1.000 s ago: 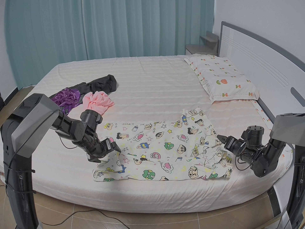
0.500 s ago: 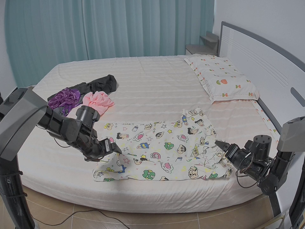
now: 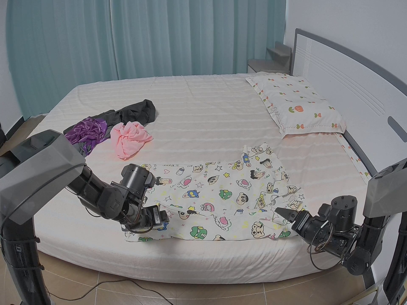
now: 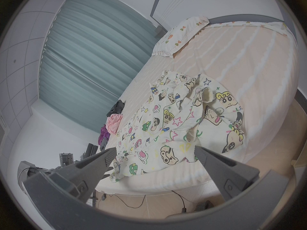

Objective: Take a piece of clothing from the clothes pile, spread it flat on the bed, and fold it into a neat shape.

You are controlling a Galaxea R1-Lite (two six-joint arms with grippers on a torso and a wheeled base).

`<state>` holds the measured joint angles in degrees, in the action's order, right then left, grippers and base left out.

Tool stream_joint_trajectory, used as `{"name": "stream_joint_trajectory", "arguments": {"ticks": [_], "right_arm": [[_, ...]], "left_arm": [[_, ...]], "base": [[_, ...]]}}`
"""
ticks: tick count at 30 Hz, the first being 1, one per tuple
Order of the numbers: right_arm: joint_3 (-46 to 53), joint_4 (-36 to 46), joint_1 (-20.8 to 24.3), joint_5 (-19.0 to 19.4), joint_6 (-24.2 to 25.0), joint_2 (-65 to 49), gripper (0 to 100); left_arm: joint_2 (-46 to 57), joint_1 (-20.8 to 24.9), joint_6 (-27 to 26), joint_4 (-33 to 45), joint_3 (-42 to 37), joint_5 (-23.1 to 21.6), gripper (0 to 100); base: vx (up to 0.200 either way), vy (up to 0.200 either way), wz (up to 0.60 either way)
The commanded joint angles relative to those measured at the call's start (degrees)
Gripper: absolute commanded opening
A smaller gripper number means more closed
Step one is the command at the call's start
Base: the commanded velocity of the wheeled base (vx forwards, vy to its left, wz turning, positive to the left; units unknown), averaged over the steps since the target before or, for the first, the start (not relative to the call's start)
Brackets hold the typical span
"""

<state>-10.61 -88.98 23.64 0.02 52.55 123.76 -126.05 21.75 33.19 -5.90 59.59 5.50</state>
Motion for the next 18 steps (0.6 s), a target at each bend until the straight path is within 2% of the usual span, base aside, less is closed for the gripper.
{"name": "stream_joint_trajectory", "arguments": {"ticks": [1, 8, 18], "right_arm": [[0.1, -1.0, 0.3, 0.0, 0.0, 0.3, 100], [0.1, -1.0, 0.3, 0.0, -0.1, 0.4, 100], [0.1, -1.0, 0.3, 0.0, -0.2, 0.4, 100]], "left_arm": [[-3.1, 0.3, 0.0, -0.3, 1.4, 1.4, 100], [-6.0, 1.8, -0.9, 0.0, 4.4, 8.1, 100], [-7.5, -0.1, -7.6, -0.4, 4.9, 17.3, 100]], "base": [[0.0, 0.0, 0.0], [0.0, 0.0, 0.0], [0.0, 0.0, 0.0]]}}
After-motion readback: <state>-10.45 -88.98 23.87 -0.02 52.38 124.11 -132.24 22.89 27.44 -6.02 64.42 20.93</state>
